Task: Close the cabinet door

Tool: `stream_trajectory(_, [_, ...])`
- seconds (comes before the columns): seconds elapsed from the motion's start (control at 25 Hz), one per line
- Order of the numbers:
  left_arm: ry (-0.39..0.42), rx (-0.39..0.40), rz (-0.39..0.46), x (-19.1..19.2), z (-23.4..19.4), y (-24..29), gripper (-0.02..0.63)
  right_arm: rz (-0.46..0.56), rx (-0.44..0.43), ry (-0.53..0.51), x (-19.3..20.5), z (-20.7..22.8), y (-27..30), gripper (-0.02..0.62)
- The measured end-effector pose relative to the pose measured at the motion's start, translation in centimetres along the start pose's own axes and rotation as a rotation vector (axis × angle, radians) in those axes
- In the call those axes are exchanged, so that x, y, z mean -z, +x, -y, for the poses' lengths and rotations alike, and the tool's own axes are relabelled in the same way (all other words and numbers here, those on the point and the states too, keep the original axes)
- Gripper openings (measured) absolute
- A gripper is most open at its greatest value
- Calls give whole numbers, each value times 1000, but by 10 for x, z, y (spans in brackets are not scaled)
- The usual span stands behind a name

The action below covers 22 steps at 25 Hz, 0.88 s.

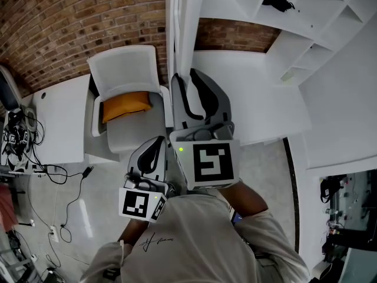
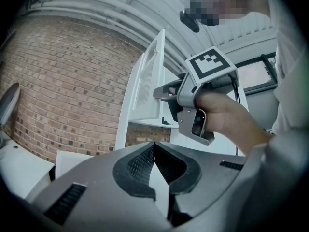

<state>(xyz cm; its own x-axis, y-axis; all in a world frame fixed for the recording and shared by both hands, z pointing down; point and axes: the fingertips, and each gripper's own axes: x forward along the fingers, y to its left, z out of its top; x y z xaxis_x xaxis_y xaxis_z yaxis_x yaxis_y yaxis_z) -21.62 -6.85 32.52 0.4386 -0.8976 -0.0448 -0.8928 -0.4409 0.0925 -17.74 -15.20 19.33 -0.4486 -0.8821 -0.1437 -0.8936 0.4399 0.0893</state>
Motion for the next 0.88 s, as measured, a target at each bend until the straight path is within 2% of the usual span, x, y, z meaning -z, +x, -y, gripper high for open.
stream_trajectory(0.28, [1, -15, 2, 1, 2, 5, 15, 1, -25, -16, 1, 1, 0, 69])
stream_trajectory(0.88, [0, -9, -6, 3, 8, 18, 15, 11, -23, 5, 1, 15, -6, 63])
